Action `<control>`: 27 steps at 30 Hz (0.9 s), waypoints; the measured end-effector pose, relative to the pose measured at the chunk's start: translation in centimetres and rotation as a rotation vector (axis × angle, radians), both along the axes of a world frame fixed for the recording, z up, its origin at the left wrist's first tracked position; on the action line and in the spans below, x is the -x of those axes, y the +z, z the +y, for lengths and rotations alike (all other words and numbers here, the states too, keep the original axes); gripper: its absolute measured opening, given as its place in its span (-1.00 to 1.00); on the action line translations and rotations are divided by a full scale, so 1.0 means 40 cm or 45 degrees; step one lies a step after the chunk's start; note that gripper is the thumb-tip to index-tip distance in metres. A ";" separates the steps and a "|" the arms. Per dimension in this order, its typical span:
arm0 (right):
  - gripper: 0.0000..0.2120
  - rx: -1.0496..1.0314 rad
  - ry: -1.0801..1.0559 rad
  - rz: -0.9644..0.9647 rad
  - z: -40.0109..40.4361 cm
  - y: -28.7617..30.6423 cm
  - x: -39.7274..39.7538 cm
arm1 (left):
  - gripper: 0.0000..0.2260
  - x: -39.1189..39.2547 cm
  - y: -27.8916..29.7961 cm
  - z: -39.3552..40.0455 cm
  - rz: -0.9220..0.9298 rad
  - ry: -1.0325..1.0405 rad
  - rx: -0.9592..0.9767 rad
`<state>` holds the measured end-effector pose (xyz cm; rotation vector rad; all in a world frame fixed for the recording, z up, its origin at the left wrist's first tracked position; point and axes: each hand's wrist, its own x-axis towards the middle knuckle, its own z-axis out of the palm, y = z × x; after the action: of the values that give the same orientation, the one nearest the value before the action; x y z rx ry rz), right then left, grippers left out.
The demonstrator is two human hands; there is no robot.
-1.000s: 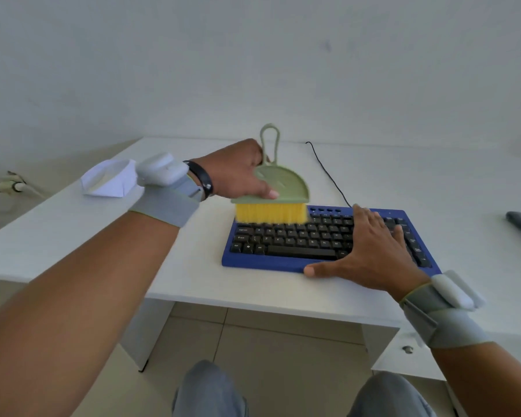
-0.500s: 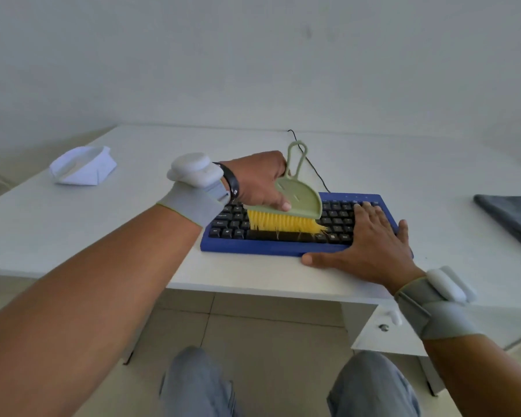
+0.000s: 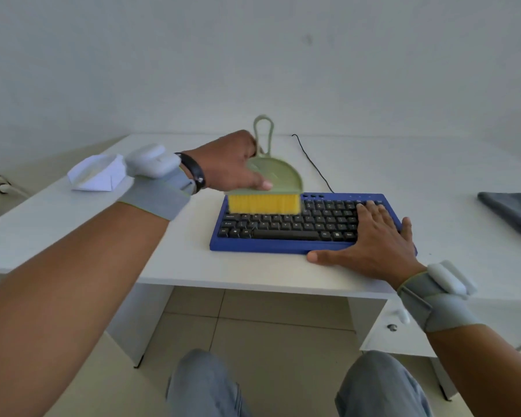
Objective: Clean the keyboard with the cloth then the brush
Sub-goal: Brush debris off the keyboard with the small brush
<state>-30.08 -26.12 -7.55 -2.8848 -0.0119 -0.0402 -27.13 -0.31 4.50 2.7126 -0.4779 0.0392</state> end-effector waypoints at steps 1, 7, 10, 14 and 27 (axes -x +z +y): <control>0.45 0.003 0.001 0.006 0.003 0.005 0.000 | -0.72 -0.001 0.000 -0.033 -0.004 -0.056 0.044; 0.44 -0.033 0.133 -0.106 0.029 0.003 -0.012 | -0.78 -0.021 -0.058 -0.169 0.122 -0.165 0.124; 0.46 -0.041 0.130 -0.090 0.028 -0.018 -0.012 | -0.73 -0.019 -0.070 -0.144 0.147 -0.143 0.106; 0.42 -0.026 0.117 -0.081 0.032 -0.020 -0.009 | -0.73 -0.003 -0.072 -0.053 0.182 -0.082 -0.029; 0.40 -0.068 0.125 -0.023 0.044 0.011 0.000 | -0.67 0.015 -0.011 0.074 0.109 0.074 -0.190</control>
<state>-30.07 -24.35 -7.10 -2.8263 -0.1535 -0.0481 -27.75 2.64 4.07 2.8602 -0.3911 -0.1009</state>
